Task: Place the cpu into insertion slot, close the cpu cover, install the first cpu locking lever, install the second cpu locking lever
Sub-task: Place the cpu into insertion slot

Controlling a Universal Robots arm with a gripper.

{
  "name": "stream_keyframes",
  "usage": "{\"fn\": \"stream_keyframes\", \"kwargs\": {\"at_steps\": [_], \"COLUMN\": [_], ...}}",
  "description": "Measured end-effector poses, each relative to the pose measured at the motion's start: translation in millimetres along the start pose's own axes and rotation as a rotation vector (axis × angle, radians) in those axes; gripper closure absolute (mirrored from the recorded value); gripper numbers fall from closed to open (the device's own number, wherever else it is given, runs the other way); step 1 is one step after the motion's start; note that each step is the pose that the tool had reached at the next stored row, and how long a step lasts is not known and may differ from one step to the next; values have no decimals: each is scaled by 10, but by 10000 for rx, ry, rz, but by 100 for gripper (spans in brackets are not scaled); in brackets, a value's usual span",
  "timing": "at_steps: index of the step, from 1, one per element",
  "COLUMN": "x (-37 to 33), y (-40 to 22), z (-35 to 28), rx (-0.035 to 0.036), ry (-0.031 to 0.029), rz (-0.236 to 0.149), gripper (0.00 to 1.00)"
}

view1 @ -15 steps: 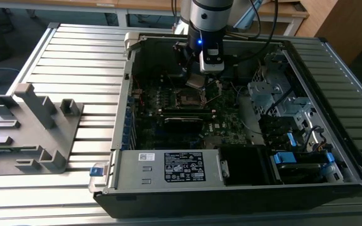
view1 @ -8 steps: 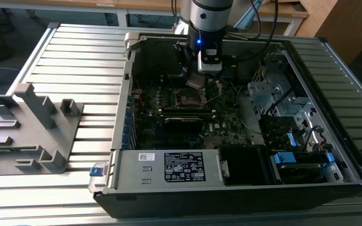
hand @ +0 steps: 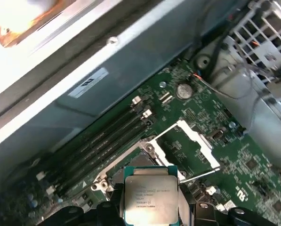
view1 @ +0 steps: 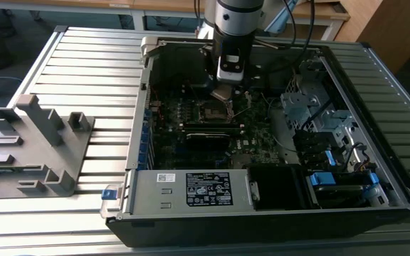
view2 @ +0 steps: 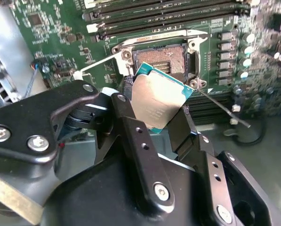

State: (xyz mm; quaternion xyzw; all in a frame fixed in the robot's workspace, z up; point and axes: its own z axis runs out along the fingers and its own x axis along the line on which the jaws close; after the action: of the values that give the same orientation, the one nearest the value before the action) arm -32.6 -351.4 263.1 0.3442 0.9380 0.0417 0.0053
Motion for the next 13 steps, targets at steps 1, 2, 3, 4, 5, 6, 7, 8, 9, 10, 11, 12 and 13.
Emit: {"fn": "stream_keyframes", "kwargs": {"at_steps": [1,2,3,4,5,6,7,8,9,10,11,12,13], "x": [0,0,0,0,0,0,0,0,0,0,0,0,0], "y": [0,0,0,0,0,0,-1,-1,-1,-1,-1,-1,-1], "z": [1,3,4,5,5,6,6,7,8,8,9,9,10], "rx": [-6,-13,-19,-21,-24,-27,-28,-30,-33,-35,-37,-40,-43], "ry": [-30,-60,-90,-104,-119,-134,-150,-164,-177,-191,-204,-219,-234], "rz": [359,727,1083,1254,1424,1593,1773,1933,2089,2246,2406,2576,2754], "gripper": [46,46,46,46,46,46,46,46,46,46,46,46,46]}}
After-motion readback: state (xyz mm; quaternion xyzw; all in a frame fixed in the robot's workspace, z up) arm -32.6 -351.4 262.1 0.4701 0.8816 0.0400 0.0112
